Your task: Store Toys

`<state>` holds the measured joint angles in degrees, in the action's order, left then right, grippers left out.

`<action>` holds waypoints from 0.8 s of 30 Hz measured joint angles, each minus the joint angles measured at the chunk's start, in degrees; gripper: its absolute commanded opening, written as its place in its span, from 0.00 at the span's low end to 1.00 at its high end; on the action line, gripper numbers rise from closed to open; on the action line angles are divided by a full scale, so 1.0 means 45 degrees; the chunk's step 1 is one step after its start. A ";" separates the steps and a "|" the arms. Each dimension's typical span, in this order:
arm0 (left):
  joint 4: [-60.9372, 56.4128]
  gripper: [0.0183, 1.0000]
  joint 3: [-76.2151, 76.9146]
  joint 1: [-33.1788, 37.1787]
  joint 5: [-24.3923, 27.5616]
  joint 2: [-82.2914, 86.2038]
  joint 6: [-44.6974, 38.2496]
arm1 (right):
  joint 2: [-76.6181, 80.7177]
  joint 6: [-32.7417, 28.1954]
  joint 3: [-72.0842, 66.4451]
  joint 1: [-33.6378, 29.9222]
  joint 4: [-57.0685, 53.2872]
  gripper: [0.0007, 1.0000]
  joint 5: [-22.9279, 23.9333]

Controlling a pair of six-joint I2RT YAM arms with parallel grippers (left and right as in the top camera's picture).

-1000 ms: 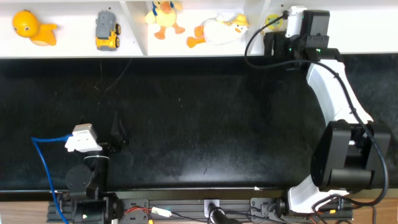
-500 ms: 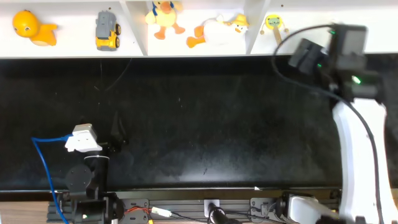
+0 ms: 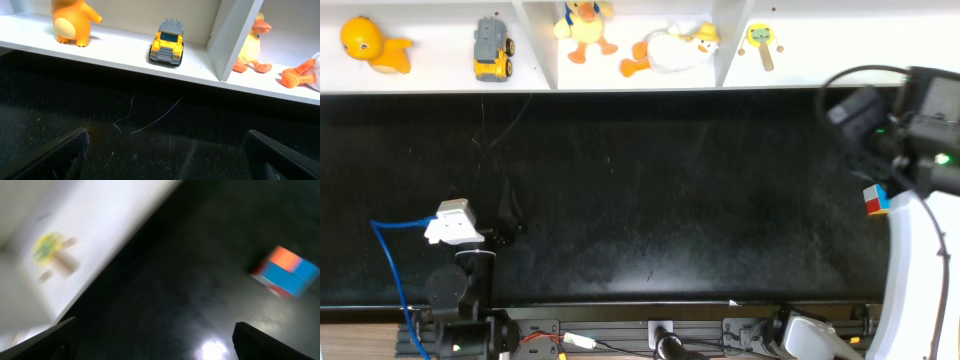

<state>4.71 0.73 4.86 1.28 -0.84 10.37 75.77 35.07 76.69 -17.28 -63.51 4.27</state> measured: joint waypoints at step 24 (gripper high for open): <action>0.0000 1.00 0.0000 0.0000 0.0000 0.0000 0.0000 | 0.6033 0.0427 0.0000 -0.3973 -0.0223 1.00 0.1613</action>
<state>4.71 0.73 4.86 1.28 -0.84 10.37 102.91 36.99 76.69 -35.16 -64.51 11.53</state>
